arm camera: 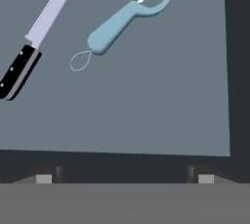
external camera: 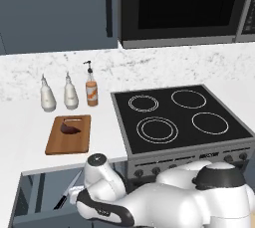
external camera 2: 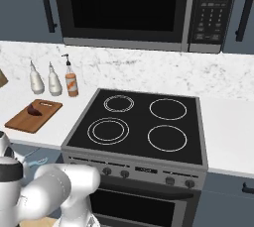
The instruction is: Place the appropriate cutting tool for cutting the potato skin on the cutting board.
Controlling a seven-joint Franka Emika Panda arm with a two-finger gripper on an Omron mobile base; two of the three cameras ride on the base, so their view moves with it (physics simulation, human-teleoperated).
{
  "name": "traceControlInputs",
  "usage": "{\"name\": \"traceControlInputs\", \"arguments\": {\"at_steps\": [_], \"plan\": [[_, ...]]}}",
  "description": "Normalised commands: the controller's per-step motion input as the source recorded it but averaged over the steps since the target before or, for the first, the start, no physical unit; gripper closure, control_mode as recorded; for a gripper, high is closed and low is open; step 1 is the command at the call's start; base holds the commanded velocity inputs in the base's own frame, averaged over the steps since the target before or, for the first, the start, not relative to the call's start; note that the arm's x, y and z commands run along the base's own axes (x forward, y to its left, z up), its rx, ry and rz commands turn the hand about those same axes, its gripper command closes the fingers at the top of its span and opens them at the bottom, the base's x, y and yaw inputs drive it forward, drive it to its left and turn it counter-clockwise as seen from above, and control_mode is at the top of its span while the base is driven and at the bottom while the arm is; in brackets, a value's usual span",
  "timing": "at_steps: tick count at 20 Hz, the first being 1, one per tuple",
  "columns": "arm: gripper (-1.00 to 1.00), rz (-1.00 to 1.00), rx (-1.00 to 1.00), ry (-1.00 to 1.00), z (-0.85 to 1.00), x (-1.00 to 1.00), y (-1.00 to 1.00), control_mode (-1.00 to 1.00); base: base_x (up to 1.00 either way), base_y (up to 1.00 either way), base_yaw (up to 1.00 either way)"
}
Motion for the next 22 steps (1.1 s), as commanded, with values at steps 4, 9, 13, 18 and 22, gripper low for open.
{"name": "traceControlInputs", "arguments": {"at_steps": [4, 9, 13, 18, 22], "plan": [[-1.00, 0.00, 0.00, 0.10, 0.00, -0.32, 0.00, -1.00, 0.00, 0.00, 0.00], [-1.00, 0.00, 0.01, 0.08, 0.00, -0.57, 0.08, -1.00, 0.00, 0.00, 0.00], [-1.00, -0.03, 0.00, 0.03, 0.00, -0.71, 0.08, -1.00, 0.00, 0.00, 0.00], [-1.00, -0.10, -0.01, -0.05, -0.11, -0.19, 0.06, -1.00, 0.00, 0.00, 0.00], [-1.00, -0.19, 0.00, -0.03, 0.07, 0.97, 0.00, -1.00, 0.00, 0.00, 0.00]]}}
